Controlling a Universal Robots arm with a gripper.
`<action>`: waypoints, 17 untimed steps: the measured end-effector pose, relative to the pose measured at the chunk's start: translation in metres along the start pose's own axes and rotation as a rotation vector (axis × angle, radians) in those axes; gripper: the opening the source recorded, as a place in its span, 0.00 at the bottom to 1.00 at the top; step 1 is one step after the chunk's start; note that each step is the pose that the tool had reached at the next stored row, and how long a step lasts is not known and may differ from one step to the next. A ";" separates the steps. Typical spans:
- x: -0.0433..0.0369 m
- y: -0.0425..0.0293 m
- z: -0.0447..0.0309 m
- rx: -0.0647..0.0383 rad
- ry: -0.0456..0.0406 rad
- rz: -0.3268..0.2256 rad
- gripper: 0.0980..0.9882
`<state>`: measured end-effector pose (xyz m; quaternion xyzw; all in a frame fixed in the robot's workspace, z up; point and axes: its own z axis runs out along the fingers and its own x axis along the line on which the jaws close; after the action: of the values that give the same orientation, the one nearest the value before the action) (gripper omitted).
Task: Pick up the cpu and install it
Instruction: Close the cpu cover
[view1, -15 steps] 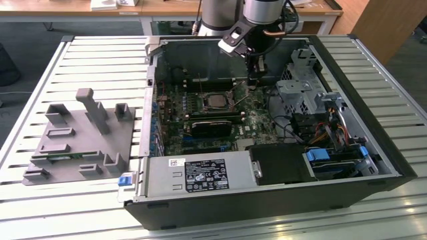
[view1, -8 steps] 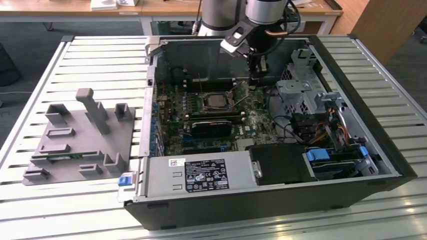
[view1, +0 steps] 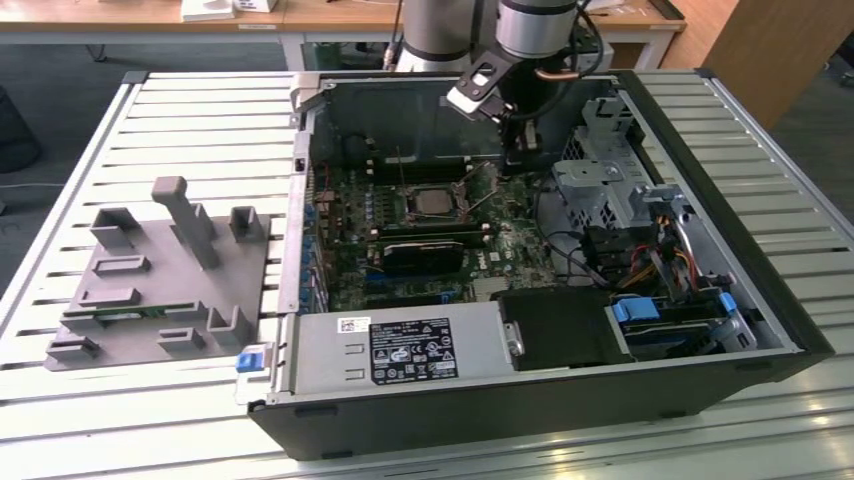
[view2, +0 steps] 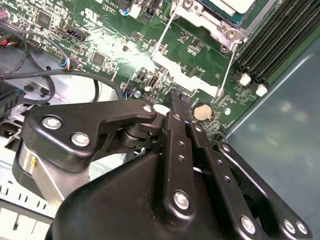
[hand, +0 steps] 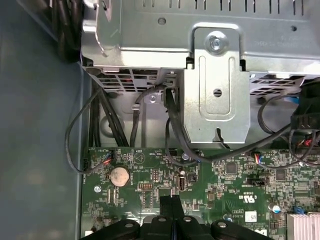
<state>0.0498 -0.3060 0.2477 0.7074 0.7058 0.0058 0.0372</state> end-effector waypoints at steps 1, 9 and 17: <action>0.0001 -0.0001 0.0017 0.001 -0.0002 0.000 0.01; 0.0003 -0.0016 0.0084 0.002 -0.0003 0.000 0.01; 0.0003 -0.0102 0.0079 0.002 0.0002 0.000 0.01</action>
<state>0.0401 -0.3060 0.2392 0.7074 0.7058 0.0053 0.0366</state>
